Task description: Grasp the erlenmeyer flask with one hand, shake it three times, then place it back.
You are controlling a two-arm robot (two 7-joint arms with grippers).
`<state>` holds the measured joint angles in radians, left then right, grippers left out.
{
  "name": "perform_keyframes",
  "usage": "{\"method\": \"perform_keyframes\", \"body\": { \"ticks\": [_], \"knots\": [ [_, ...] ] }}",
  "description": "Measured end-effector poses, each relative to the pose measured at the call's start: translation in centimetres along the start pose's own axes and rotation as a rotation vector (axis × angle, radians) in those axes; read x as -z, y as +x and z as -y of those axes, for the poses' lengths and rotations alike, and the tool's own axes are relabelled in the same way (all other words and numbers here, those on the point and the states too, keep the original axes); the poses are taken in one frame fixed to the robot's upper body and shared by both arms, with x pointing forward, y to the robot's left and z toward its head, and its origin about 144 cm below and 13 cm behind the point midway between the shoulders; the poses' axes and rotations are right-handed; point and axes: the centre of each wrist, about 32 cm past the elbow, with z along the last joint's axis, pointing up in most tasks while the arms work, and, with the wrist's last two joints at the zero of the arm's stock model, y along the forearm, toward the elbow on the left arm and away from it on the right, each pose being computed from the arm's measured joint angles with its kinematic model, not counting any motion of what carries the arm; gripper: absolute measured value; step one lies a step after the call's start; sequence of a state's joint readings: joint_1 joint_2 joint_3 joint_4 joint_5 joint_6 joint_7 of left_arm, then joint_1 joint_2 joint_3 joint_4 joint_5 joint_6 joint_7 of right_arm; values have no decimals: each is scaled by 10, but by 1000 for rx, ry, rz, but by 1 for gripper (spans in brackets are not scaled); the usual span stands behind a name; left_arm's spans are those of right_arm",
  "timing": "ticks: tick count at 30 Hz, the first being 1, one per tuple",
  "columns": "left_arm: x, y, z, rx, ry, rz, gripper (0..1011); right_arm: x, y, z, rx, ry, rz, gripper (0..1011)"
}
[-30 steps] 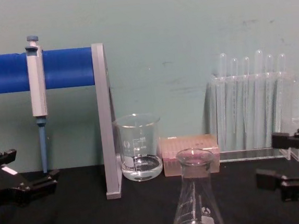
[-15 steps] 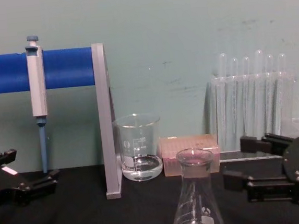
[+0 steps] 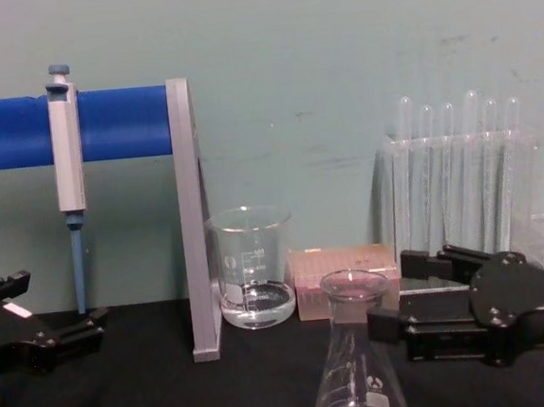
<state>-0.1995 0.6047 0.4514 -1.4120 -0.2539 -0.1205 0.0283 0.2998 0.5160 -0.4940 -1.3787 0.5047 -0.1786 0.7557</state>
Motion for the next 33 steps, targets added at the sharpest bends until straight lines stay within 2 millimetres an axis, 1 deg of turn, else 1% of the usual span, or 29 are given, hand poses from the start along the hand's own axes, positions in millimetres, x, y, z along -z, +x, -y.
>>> {"method": "perform_keyframes", "body": {
  "ticks": [16, 33],
  "knots": [
    [0, 0, 0, 0, 0, 0, 1001, 6, 6, -19, -26, -9, -26, 1000],
    [0, 0, 0, 0, 0, 0, 1001, 12, 10, -29, -39, -21, -48, 1000]
  ]
}}
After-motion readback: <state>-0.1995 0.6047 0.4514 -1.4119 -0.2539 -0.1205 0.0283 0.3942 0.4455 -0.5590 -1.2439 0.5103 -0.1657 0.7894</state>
